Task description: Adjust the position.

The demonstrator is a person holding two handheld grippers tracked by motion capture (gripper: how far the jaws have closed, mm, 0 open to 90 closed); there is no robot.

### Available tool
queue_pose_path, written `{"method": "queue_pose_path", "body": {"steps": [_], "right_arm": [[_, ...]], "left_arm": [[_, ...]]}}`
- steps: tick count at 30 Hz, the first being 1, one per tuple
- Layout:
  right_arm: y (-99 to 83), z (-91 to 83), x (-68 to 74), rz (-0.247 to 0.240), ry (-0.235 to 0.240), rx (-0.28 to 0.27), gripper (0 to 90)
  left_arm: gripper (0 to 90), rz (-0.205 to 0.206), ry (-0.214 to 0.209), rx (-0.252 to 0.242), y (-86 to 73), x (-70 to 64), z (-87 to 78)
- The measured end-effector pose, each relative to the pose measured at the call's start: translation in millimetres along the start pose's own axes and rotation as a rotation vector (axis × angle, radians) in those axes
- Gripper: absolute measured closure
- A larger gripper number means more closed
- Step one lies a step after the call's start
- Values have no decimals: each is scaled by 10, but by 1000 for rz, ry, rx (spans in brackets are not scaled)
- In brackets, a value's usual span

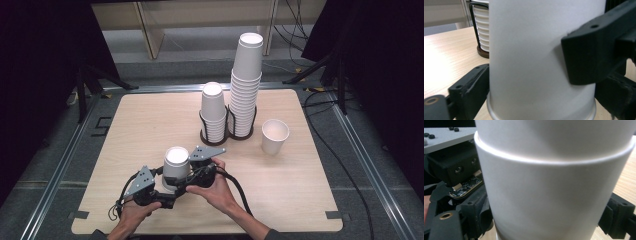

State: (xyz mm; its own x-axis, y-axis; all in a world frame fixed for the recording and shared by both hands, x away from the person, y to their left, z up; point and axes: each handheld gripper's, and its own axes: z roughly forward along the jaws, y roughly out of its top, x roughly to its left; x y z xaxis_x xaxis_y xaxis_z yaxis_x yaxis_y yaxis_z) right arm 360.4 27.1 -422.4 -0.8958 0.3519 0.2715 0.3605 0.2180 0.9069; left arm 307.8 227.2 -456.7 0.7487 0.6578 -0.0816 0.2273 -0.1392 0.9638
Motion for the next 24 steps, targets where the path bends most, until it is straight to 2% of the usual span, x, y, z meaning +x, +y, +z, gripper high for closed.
{"method": "queue_pose_path", "body": {"steps": [1,2,4,7,9,12,13,14,15,16,18,19,20,21,22,23,24], "right_arm": [[14,-16,-9,-20,-19,10,134],[19,-7,-7,-11,0,4,131],[32,-16,-1,-1,6,12,127],[58,-38,-10,-31,-11,39,123],[72,-41,-21,-33,2,37,123],[102,-63,-12,-10,25,69,126],[121,-81,-27,-38,8,77,131],[144,-101,-28,-45,10,84,136],[163,-115,-30,-49,15,84,141],[182,-136,-27,-50,17,88,144],[222,-174,-30,-60,20,92,152],[244,-195,-25,-51,28,95,152],[268,-225,-16,-41,28,109,152],[286,-238,-30,-72,25,117,152],[305,-261,-26,-71,23,135,152],[316,-276,-30,-84,28,143,153],[328,-307,-14,-56,38,183,154]], "left_arm": [[80,12,-6,-8,0,5,2],[87,14,4,5,8,-3,-14],[96,19,3,4,10,-5,-18],[105,29,-1,3,9,-7,-19],[109,33,-6,5,10,-6,-22],[116,44,-8,14,7,-6,-26],[118,50,-9,11,4,-6,-23],[119,62,-5,21,7,-8,-29],[121,98,-4,17,16,2,-25],[121,113,-3,24,16,1,-27],[124,112,-11,26,6,-9,-17],[126,132,-5,46,6,-10,-21],[127,143,-4,49,2,-13,-16],[128,152,-6,59,1,-21,-15],[128,156,-11,51,-6,-32,-2],[129,168,-7,73,-3,-39,-14],[130,173,-10,75,-4,-46,-13]]}}
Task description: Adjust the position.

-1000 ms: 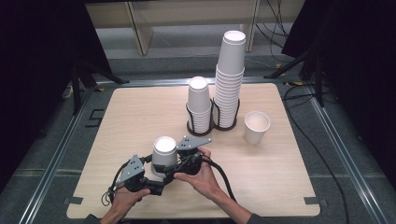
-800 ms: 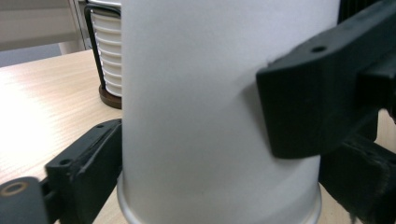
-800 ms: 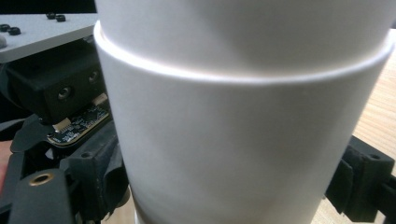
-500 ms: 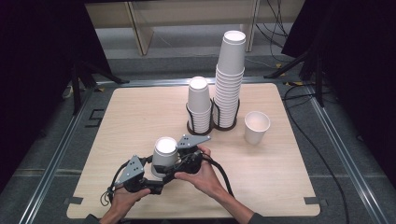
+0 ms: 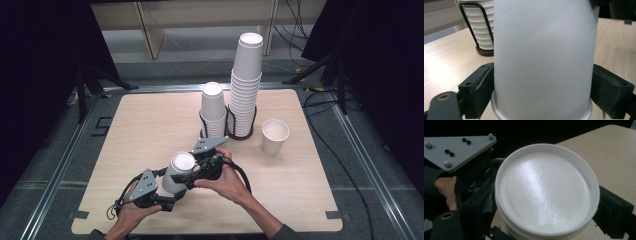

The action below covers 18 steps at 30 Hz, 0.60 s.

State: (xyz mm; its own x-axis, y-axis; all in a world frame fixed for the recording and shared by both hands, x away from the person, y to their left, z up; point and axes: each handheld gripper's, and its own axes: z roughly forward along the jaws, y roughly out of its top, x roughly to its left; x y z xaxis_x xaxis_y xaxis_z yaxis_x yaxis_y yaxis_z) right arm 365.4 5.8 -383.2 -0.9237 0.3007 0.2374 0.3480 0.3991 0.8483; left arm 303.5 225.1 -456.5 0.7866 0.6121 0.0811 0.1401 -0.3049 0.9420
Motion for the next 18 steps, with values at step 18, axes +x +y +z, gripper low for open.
{"method": "queue_pose_path", "body": {"steps": [18], "right_arm": [[-32,4,-13,-38,55,144,197]], "left_arm": [[132,94,-71,110,-17,-102,36]]}}
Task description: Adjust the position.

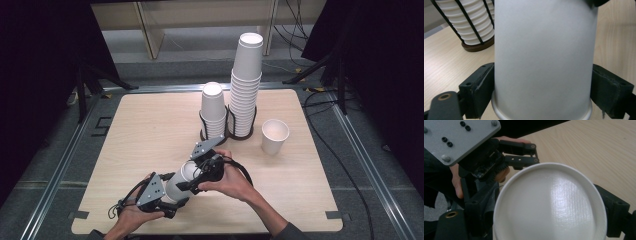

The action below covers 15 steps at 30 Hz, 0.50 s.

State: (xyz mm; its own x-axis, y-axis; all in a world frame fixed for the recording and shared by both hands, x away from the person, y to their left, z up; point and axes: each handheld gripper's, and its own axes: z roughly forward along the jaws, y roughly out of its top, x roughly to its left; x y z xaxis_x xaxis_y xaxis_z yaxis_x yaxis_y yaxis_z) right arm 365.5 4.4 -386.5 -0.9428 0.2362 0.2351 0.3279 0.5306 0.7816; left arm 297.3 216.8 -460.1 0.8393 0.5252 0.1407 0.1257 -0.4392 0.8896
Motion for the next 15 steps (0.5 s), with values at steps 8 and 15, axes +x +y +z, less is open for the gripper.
{"method": "queue_pose_path", "body": {"steps": [8,15], "right_arm": [[-4,-8,-24,-17,25,-3,226],[28,-127,-42,0,27,-57,234]], "left_arm": [[87,-60,-24,-49,-22,16,19],[57,-130,-29,-148,-23,70,-18]]}}
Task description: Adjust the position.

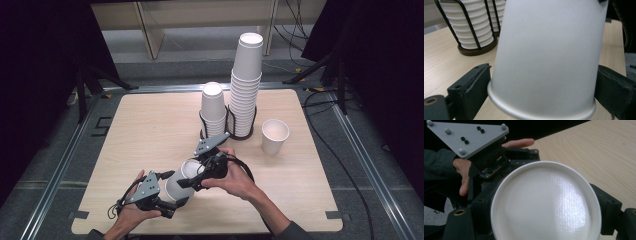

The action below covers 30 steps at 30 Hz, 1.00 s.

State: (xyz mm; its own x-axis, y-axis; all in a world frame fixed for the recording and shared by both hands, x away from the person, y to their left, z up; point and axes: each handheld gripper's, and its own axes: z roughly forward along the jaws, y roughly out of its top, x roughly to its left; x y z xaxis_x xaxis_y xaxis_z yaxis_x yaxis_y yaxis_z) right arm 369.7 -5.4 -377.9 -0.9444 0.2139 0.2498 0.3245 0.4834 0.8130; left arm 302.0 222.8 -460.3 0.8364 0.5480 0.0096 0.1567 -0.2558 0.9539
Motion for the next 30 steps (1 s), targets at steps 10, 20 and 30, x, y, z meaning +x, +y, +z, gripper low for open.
{"method": "queue_pose_path", "body": {"steps": [10,20,30], "right_arm": [[28,-307,-116,29,-70,-89,237],[44,-449,-165,74,-95,-171,238],[27,-361,-157,77,-56,-193,238]], "left_arm": [[147,-49,23,-69,33,77,-82],[146,-118,24,-145,47,119,-104],[136,-134,46,-150,61,120,-96]]}}
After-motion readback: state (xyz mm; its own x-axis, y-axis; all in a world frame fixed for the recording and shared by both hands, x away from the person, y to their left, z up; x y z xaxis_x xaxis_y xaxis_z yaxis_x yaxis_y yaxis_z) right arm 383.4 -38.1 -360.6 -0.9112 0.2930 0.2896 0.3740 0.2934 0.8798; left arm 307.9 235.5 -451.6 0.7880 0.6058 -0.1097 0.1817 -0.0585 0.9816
